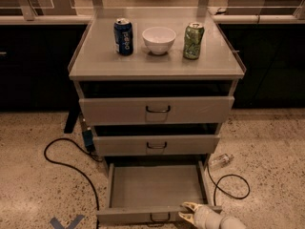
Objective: Open bottom drawer
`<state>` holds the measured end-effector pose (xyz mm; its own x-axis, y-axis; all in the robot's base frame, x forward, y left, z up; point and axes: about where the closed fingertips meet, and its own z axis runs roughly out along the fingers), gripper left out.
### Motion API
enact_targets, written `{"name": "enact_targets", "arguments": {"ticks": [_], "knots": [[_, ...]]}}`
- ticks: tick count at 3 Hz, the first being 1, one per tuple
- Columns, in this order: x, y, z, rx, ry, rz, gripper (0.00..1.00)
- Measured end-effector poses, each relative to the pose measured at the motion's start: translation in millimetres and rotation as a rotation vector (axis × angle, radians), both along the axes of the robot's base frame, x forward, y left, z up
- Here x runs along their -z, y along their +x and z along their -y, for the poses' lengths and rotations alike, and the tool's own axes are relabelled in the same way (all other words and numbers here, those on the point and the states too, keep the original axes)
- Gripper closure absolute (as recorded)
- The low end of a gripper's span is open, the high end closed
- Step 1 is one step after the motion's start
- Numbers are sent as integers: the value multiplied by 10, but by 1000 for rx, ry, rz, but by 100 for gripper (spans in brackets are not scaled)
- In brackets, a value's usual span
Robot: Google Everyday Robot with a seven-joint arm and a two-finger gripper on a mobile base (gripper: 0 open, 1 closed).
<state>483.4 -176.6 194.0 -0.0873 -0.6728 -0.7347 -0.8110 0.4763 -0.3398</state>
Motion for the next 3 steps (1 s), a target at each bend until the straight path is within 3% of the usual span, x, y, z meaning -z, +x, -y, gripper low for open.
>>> {"name": "enact_targets", "arguments": {"ticks": [2,3], "knots": [[0,0,0,0,0,0,13],[0,0,-1,0,0,0,0]]}}
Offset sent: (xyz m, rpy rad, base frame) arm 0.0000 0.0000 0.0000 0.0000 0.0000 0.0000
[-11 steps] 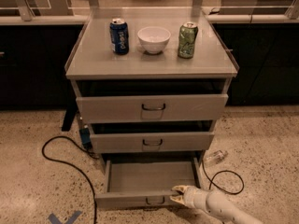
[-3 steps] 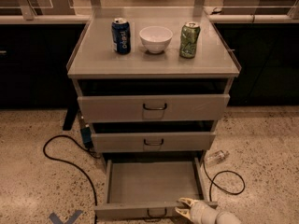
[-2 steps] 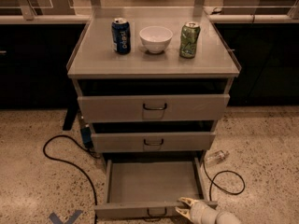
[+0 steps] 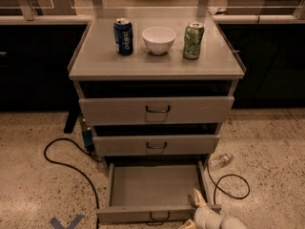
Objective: Open bottom drawer
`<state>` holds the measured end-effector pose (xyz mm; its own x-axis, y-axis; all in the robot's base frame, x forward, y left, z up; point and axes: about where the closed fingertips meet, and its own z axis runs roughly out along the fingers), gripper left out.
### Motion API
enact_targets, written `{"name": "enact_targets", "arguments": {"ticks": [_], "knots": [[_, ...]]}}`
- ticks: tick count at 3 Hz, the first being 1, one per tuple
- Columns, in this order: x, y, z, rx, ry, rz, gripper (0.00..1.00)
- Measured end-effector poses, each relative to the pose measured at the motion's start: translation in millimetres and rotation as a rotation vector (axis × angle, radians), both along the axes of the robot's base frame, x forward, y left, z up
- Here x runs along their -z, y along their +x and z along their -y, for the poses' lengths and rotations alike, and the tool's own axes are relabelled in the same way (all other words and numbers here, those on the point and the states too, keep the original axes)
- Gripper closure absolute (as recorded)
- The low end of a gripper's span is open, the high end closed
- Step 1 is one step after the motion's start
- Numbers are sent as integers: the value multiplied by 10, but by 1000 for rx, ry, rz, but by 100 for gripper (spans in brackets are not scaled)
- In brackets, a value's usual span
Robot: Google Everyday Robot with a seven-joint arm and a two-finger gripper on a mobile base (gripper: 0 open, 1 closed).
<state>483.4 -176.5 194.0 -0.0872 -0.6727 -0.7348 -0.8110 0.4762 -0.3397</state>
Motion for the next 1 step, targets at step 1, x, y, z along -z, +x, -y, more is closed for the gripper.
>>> {"name": "enact_targets", "arguments": {"ticks": [1], "knots": [[0,0,0,0,0,0,0]]}}
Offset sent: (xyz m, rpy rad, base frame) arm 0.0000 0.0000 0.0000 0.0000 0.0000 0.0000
